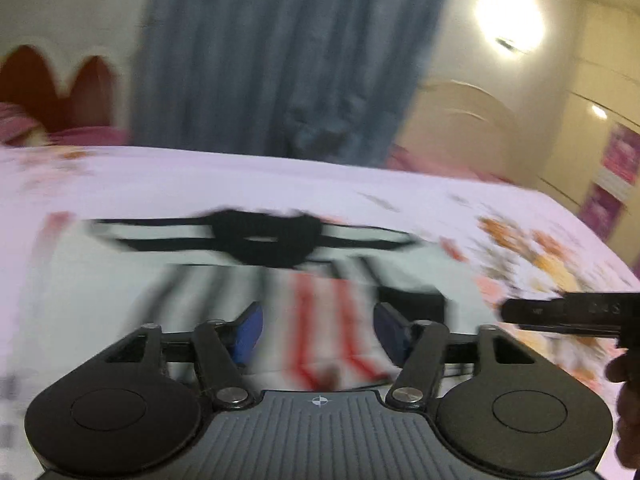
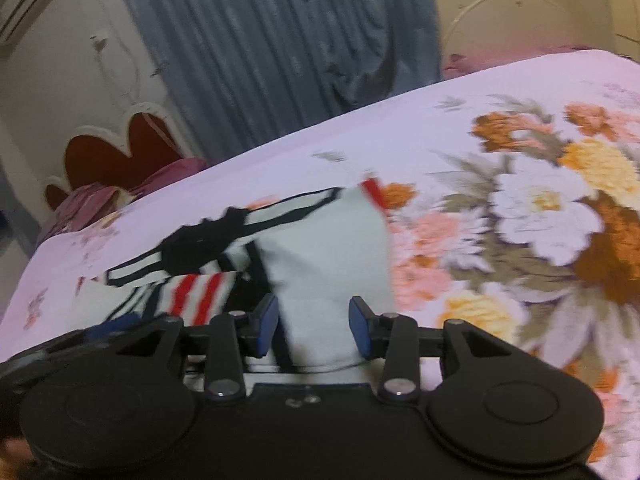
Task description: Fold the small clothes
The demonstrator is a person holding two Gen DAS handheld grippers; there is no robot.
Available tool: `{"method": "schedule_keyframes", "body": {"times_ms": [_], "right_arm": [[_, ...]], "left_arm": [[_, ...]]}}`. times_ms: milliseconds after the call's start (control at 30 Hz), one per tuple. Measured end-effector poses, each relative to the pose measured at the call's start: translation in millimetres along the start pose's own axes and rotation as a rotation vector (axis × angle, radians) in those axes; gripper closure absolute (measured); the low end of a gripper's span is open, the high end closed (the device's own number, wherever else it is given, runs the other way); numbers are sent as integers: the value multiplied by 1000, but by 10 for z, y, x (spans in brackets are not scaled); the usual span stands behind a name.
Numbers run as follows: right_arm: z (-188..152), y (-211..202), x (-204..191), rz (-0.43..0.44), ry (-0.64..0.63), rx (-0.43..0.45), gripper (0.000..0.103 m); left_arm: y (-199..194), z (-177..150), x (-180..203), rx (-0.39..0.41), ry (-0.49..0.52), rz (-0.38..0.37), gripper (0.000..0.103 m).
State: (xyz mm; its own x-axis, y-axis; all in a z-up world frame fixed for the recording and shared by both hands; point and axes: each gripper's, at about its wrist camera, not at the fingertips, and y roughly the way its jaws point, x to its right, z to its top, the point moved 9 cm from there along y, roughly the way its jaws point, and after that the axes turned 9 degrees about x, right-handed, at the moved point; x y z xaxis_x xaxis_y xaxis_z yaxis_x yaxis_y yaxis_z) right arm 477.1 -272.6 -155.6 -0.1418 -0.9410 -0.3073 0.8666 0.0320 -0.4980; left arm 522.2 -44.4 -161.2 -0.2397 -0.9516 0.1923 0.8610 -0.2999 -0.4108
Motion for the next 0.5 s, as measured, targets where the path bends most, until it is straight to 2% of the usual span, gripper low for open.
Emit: {"method": "schedule_keyframes", "body": {"times_ms": [33,133,233,300,367,467,500], "right_arm": [[-24,56,-58,5,-8,-7,64],[-106,246,-111,-12,-18,-33,63],[-136,405,-72,-45,-14,-47,63],[-140,502,-58,-54,-24,-49,62],[-151,612,-53,-51,-18,-63,64],[-188,728,-107,-47,-38,-78,69],[-200,748,-136,-42,-51,-81,75]], "left_arm": [[-60,-10,-226,-6,-5,51,65],[-186,-37,-819,-16,-18,200,66],[-247,-26,-1236,-19,-44,279,66],[-197,-59,-1401,-38,-43,301,65],[-102,-141,-1522,-78,-90,291,65],[14,-239,-1652,-105,-156,273,65],[44,-256,-1690,-104,-191,259,65]]}}
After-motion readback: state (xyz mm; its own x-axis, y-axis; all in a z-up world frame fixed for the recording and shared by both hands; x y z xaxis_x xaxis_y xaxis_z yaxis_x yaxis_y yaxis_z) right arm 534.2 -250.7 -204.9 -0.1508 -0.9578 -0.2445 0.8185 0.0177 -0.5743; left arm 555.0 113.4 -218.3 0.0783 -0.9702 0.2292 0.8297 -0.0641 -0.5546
